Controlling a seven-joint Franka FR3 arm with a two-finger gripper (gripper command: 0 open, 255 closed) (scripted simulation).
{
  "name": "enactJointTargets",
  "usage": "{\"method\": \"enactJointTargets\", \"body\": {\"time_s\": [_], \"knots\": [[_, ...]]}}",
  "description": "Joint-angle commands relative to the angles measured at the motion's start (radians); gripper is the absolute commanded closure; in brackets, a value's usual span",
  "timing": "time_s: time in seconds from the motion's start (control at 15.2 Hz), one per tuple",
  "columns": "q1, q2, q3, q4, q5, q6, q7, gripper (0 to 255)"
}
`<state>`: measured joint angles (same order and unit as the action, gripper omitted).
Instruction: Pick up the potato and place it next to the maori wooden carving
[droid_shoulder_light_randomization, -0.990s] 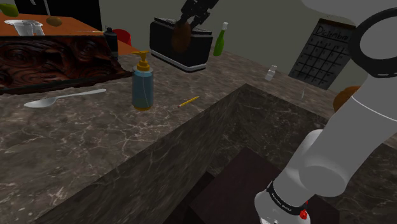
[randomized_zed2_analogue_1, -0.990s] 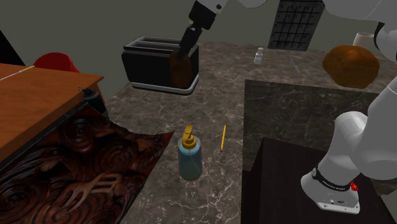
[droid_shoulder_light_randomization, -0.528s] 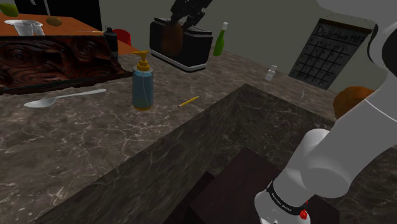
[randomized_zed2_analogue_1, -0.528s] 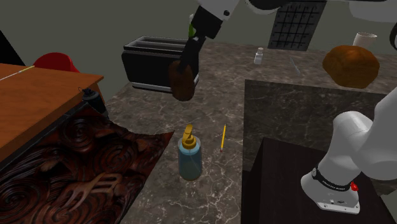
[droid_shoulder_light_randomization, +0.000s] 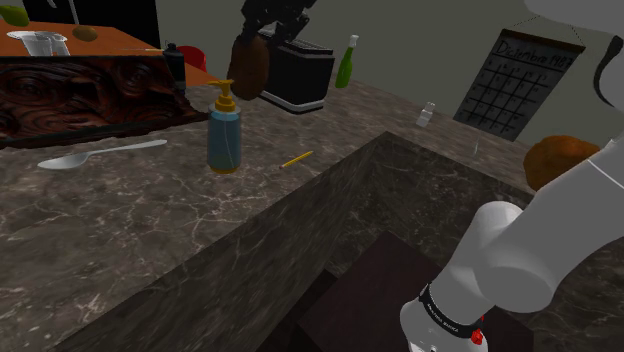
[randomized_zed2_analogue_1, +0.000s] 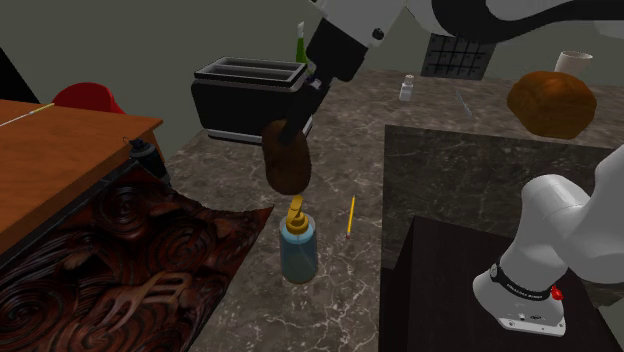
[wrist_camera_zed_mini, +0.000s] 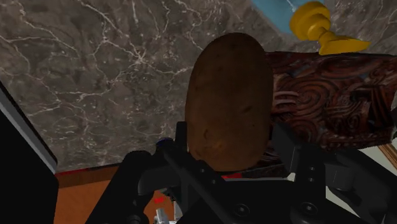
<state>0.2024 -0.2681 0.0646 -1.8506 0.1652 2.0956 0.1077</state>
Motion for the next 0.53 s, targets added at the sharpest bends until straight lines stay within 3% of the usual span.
{"method": "enactJointTargets", "body": {"time_s": [0.0,0.46], "knots": [[0.012,-0.013,0.035,-0.016,-0.016,0.011,0.054,255],[0.053,-0.026,0.162,-0.024,-0.073,0.024,0.242,255]]}}
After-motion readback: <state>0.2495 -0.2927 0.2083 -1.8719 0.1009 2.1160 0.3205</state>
